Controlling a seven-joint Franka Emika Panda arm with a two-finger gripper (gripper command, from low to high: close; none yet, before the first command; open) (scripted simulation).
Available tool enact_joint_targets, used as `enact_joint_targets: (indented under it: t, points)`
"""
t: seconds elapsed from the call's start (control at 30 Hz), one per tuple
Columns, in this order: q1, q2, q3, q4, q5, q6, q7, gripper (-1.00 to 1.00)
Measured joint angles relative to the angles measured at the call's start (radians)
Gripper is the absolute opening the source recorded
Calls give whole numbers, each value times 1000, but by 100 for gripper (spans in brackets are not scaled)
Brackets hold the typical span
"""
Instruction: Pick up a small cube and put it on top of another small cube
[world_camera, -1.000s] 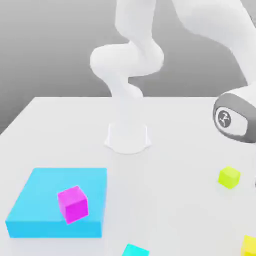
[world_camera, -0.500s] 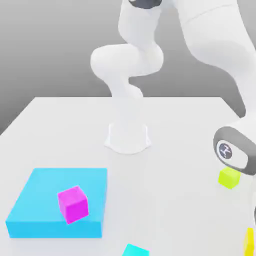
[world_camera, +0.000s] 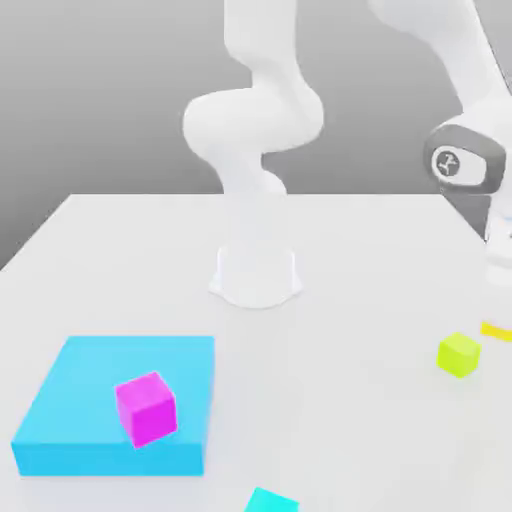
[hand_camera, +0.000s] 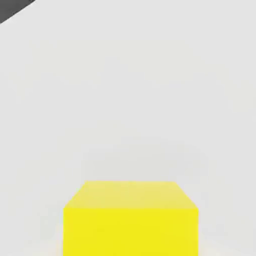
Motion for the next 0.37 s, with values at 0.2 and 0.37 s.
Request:
enact_joint_targets:
  t: [0.2,0.37]
  points:
    - [9,100,-39,-39,-147,132,166,-100]
    - [41,185,-86,-34,-234,205,229,100]
